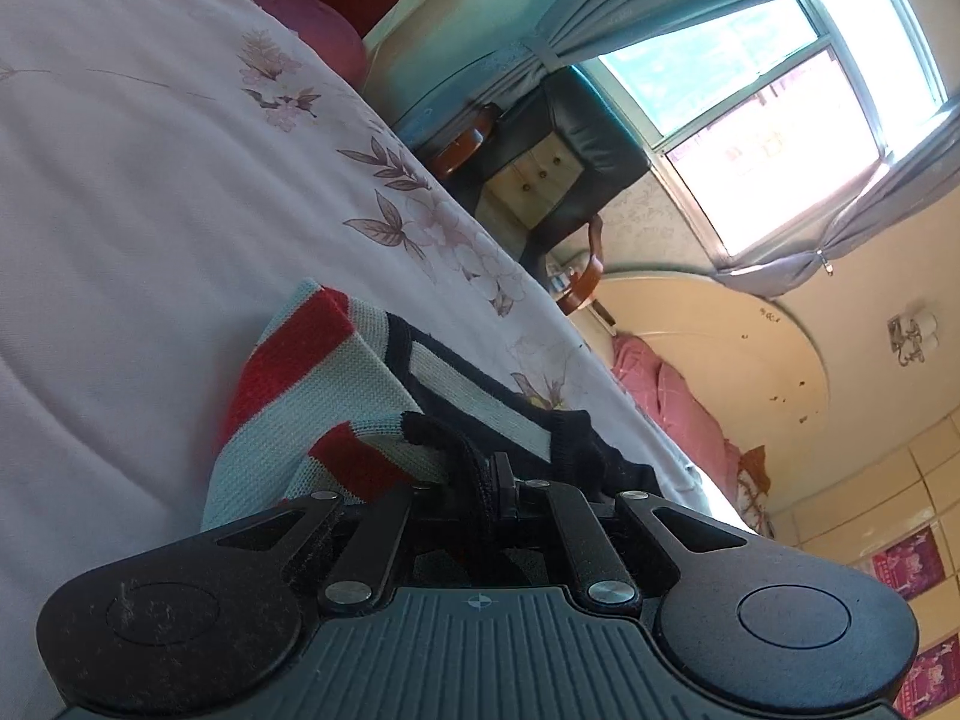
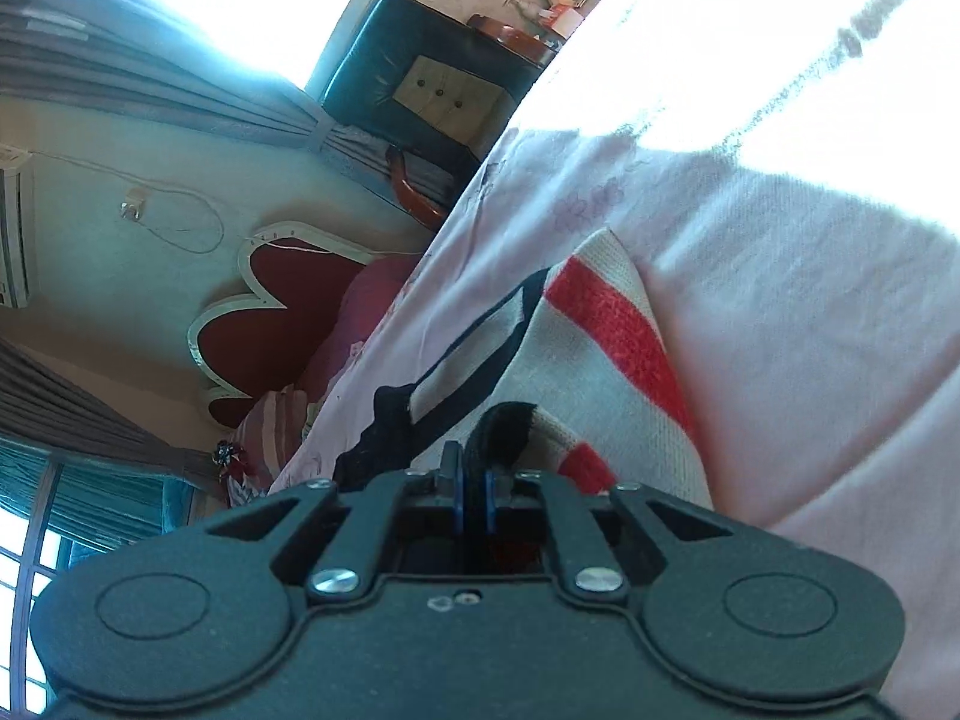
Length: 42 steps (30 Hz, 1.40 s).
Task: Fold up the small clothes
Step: 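Lift the hem and fold it over toward the collar with both grippers, then open both grippers and smooth the folded sweater flat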
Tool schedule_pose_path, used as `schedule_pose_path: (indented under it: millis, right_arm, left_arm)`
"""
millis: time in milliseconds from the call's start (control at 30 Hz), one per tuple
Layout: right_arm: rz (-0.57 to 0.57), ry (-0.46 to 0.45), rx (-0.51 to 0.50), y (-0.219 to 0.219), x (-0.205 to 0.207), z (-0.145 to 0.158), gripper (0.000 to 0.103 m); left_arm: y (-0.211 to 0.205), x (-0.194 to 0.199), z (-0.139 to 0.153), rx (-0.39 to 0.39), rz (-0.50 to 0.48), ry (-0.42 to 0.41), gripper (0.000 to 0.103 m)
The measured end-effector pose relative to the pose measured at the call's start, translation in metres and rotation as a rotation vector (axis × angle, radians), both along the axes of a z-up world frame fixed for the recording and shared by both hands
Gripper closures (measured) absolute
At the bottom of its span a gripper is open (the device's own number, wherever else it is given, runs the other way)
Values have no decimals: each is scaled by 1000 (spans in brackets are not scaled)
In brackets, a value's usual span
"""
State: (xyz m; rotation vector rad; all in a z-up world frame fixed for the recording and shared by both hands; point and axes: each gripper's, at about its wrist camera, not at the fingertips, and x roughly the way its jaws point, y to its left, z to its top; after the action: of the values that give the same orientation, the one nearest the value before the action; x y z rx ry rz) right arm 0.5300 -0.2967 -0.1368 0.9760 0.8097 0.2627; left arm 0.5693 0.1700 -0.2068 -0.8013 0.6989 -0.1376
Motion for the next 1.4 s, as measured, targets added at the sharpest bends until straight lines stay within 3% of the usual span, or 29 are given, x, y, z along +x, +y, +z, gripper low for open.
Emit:
schedule_pose_path:
  millis: [33, 67, 133, 167, 300, 500, 633, 700, 733, 767, 800, 833, 867, 1033, 1100, 1167, 1233, 1300, 1333, 1400]
  right_arm:
    - [0, -21, -8, -1, 5, -2, 84]
    - [-2, -38, -17, 0, 9, -3, 82]
    - [3, -69, -27, 1, 13, -3, 74]
    - [7, -83, -24, 1, 14, -3, 68]
    - [3, -144, -64, 2, 10, 7, 53]
    - [59, -189, -216, 3, 14, 28, 53]
    - [169, -177, -424, 26, 20, 35, 61]
    - [220, -169, -545, 42, 23, 35, 64]
    - [240, -171, -610, 51, 25, 36, 67]
    - [253, -175, -668, 60, 25, 36, 72]
    - [263, -176, -719, 67, 25, 36, 76]
    - [271, -178, -768, 74, 25, 35, 93]
    - [284, -191, -806, 81, 22, 36, 98]
    - [154, -330, -799, 73, 1, 59, 98]
    - [121, -338, -826, 67, 2, 62, 98]
    - [144, -270, -857, 65, 13, 49, 98]
    - [172, -191, -878, 66, 24, 29, 97]
    - [174, -188, -859, 65, 26, 32, 94]
    - [171, -186, -858, 65, 26, 35, 83]
    - [168, -240, -875, 71, 16, 46, 68]
  left_arm:
    - [-2, 3, -2, 5, 2, -13, 82]
    - [-3, 4, -1, 12, 10, -38, 53]
    - [-3, 4, 3, 24, 26, -103, 32]
    - [-4, 4, 6, 36, 30, -116, 29]
    - [-1, 13, 15, 115, -10, -136, 28]
    - [-15, 35, 29, 441, -188, -78, 30]
    - [-33, 47, 24, 602, -287, -19, 63]
    - [-41, 45, 22, 654, -287, -24, 66]
    - [-44, 42, 23, 684, -283, -33, 78]
    - [-46, 39, 24, 700, -276, -49, 97]
    - [-47, 35, 25, 711, -263, -65, 97]
    - [-49, 32, 26, 729, -250, -81, 98]
    - [-51, 27, 26, 747, -239, -99, 98]
    - [-53, 8, 47, 779, -140, -240, 98]
    - [-53, 17, 42, 772, -144, -208, 98]
    - [-54, 30, 25, 780, -171, -123, 98]
    - [-58, 33, 18, 786, -175, -107, 98]
    - [-61, 32, 19, 793, -183, -108, 97]
    - [-59, 31, 21, 783, -179, -105, 88]
    - [-59, 21, 34, 775, -116, -122, 53]
